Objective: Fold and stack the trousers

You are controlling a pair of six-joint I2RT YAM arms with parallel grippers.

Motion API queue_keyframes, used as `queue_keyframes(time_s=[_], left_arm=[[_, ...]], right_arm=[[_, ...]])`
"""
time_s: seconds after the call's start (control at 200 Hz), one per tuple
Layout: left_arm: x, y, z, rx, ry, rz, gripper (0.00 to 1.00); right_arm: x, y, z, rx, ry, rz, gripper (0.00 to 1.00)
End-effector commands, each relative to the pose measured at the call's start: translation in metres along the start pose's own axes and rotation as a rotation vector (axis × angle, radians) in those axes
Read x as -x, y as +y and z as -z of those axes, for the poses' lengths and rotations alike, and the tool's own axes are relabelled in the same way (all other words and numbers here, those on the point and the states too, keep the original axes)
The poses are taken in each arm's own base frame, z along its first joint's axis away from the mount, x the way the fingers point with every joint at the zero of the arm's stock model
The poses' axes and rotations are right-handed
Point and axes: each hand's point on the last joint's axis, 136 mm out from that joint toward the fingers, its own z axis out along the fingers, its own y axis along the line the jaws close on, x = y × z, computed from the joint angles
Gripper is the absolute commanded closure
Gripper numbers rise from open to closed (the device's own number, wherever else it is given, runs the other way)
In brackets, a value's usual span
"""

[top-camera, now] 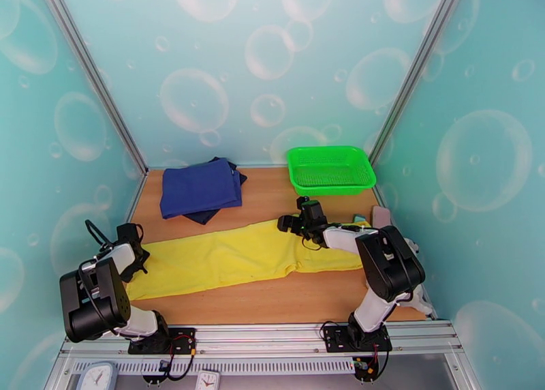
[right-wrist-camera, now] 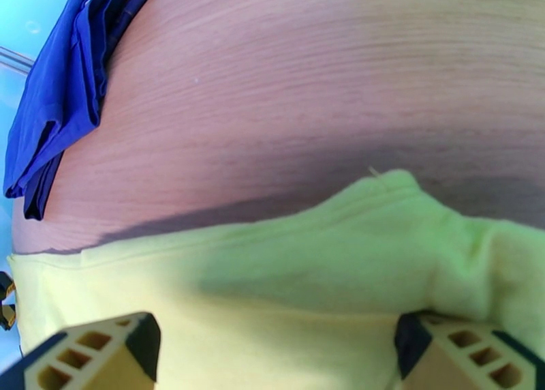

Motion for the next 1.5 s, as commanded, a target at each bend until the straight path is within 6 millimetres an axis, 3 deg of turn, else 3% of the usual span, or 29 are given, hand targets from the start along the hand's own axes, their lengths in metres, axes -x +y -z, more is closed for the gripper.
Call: queue_keyframes(time_s=[0.0, 0.205, 0.255, 0.345, 0.455, 0.585, 0.655, 0.84, 0.96, 1.115, 1.175, 1.255, 1.495], left_arm=[[-0.036, -0.007, -0.014, -0.101, 0.138, -0.003, 0.47], [-0.038, -0.015, -0.013, -0.165, 0.162, -0.017, 0.93], [-0.032, -0.015, -0.007, -0.158, 0.145, -0.024, 0.99], [-0.009, -0.018, 0.017, -0.175, 0.077, -0.036, 1.0], [0.038, -0.02, 0.07, -0.161, -0.085, -0.043, 1.0], [0.088, -0.007, 0.123, -0.081, -0.236, -0.05, 1.0], [0.101, 0.003, 0.136, -0.023, -0.275, -0.066, 1.0], [0.134, 0.032, 0.164, 0.165, -0.369, -0.087, 1.0], [0.159, 0.044, 0.187, 0.239, -0.434, -0.087, 1.0], [0.182, 0.052, 0.212, 0.281, -0.501, -0.05, 1.0], [0.178, 0.045, 0.217, 0.227, -0.493, -0.051, 1.0], [0.156, 0.021, 0.218, 0.096, -0.447, -0.094, 1.0], [0.034, -0.055, 0.231, -0.297, -0.252, -0.148, 1.0]], right_arm=[[-0.03, -0.012, 0.002, -0.029, 0.094, -0.012, 0.04], [-0.026, -0.005, 0.007, -0.002, 0.068, 0.002, 0.03], [-0.024, 0.001, 0.009, 0.018, 0.057, 0.016, 0.03], [-0.026, 0.016, 0.013, 0.062, 0.042, 0.057, 0.03], [-0.032, 0.04, 0.016, 0.118, 0.032, 0.105, 0.03], [-0.045, 0.071, 0.017, 0.197, 0.054, 0.145, 0.02], [-0.057, 0.088, 0.019, 0.245, 0.072, 0.171, 0.01], [-0.063, 0.143, 0.038, 0.469, 0.056, 0.229, 0.01], [-0.062, 0.154, 0.05, 0.522, 0.041, 0.233, 0.01], [-0.054, 0.149, 0.053, 0.458, 0.008, 0.246, 0.01], [-0.049, 0.143, 0.054, 0.41, -0.011, 0.246, 0.01], [-0.043, 0.129, 0.052, 0.345, -0.022, 0.242, 0.01], [-0.035, 0.101, 0.049, 0.315, -0.023, 0.174, 0.01]])
